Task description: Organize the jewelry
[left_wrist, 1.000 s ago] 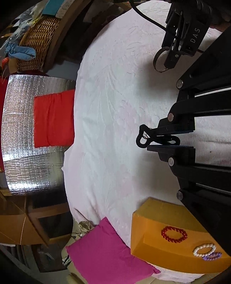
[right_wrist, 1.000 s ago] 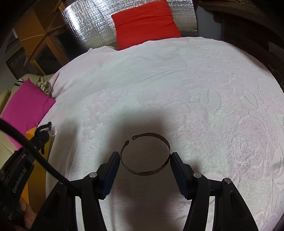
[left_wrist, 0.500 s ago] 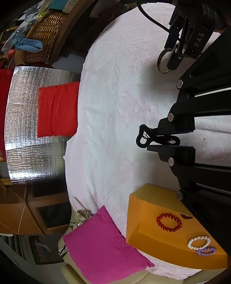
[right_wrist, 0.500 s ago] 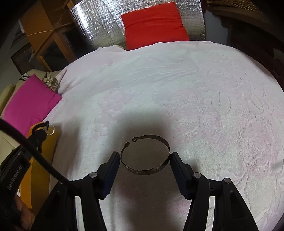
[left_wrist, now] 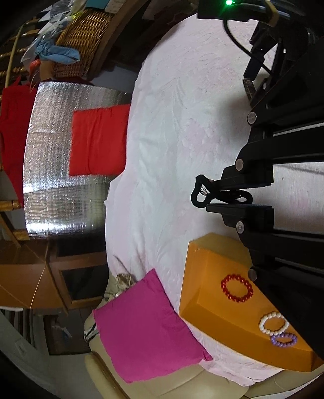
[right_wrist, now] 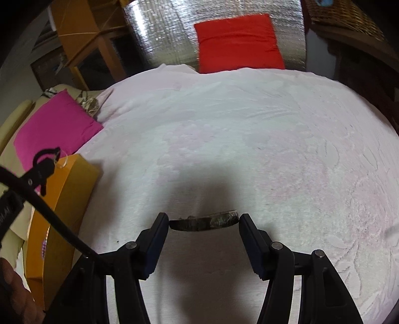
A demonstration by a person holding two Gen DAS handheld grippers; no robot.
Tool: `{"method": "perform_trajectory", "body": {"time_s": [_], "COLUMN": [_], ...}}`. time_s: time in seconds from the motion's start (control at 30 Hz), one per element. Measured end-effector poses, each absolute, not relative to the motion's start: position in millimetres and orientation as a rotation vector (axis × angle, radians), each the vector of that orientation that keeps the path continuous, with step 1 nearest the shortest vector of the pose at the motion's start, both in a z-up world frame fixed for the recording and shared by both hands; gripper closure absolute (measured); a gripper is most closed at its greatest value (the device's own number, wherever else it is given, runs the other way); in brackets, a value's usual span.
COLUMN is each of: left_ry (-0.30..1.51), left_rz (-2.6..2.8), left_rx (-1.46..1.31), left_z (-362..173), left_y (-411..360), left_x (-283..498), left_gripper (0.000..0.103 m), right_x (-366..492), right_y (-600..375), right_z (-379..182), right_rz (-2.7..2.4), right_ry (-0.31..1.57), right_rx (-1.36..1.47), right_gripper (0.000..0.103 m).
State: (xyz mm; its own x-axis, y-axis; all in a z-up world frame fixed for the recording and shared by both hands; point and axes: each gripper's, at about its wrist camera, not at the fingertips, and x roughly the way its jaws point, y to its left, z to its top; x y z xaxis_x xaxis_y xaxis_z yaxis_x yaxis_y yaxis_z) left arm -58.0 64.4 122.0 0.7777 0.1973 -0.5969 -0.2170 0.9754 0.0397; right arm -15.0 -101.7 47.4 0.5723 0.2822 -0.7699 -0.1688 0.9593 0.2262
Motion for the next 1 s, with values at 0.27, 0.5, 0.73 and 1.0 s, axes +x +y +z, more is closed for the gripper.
{"method": "perform_trajectory", "body": {"time_s": [0.27,0.5,0.73,1.0], "left_ry": [0.621,0.608,0.639,0.634], "left_rz": [0.283,0.32,0.347,0.293], "left_rx": [-0.063,-0.083,-0.109,-0.117], "left_z": [129,133,124,124], "left_y": [91,109,128,125], "left_x": [-64,-72,-74,-71], "left_gripper": [0.092,0.092,0.092,0.092], "right_x": [-23,-24,-15,11], "right_y": [-81,-71,-71,-129], "right_z": [53,59,64,50], "right_rz": [0.294,0.321,0.342,0.281], "right_ry": [0.865,0.82,0.833,0.93], "right_rx": [0.077,0.108,0.112,0.254], "right_gripper": [0.041,0.065,0.07,0.061]}}
